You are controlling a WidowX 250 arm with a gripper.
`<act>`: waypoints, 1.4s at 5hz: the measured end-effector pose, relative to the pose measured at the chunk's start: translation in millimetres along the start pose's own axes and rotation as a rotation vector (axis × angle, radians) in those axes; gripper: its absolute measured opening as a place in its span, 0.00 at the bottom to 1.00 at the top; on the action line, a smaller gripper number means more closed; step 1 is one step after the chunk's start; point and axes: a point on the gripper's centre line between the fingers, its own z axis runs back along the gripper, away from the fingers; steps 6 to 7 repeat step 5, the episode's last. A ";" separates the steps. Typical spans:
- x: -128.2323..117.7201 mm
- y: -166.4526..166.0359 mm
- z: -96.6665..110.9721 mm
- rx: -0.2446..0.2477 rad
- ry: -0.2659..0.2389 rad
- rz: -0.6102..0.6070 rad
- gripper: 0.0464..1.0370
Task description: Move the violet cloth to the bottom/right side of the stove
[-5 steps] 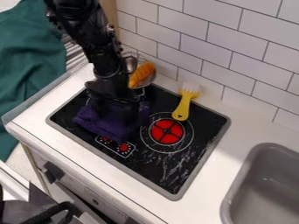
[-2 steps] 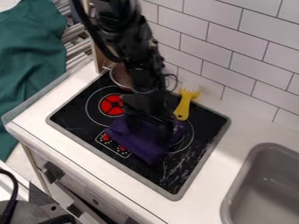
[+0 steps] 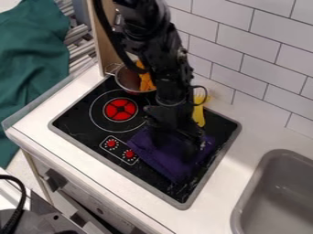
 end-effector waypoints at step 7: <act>8.3 -19.3 48.3 0.117 -0.066 -0.038 0.96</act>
